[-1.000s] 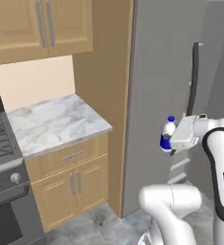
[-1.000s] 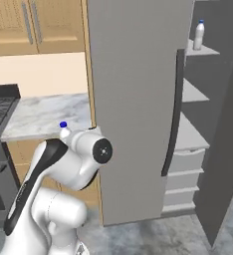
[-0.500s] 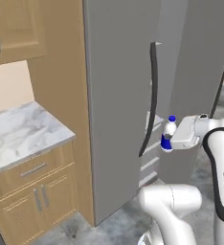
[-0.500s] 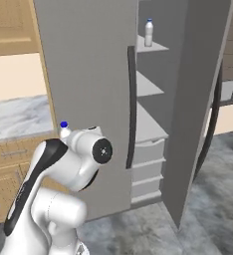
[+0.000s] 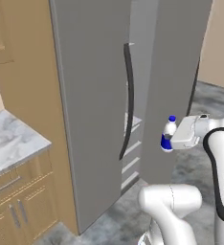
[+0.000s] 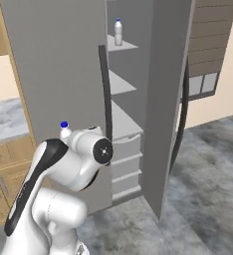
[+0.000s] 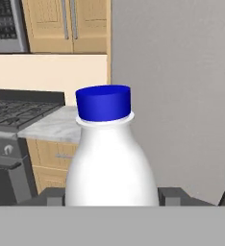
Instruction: Take the bottled waters from the counter and place them in the freezer to freeze. Close the freezer door after placing the bottles.
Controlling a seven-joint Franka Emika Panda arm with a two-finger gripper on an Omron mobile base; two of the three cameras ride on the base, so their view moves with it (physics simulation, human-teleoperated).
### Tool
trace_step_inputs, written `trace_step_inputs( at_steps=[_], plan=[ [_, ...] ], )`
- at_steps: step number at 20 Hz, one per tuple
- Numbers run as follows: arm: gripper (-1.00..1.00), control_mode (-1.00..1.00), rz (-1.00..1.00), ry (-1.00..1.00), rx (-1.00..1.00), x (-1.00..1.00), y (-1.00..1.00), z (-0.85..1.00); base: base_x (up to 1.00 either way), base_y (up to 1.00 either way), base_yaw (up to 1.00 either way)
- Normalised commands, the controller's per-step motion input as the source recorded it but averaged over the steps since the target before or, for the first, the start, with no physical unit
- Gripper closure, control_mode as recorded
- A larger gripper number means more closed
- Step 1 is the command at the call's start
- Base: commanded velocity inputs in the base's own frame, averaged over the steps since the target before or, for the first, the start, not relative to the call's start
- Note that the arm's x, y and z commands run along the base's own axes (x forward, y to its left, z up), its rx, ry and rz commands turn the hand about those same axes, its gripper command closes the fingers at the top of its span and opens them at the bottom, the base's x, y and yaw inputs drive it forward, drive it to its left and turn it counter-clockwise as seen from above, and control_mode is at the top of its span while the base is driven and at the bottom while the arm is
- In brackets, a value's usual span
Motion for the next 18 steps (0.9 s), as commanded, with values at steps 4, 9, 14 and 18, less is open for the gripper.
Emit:
trace_step_inputs(
  at_steps=[4, 9, 14, 18],
  plan=[
    [1.00, 1.00, 0.00, 0.00, 0.00, 0.00, 0.00, 0.00, 0.30, -0.57, -0.26],
    [1.00, 1.00, 0.00, 0.00, 0.00, 0.00, 0.00, 0.00, 0.74, -0.44, -0.13],
    [1.00, 1.00, 0.00, 0.00, 0.00, 0.00, 0.00, 0.00, 0.79, -0.48, -0.01],
    [1.00, 1.00, 0.00, 0.00, 0.00, 0.00, 0.00, 0.00, 0.77, -0.61, 0.00]
  ],
)
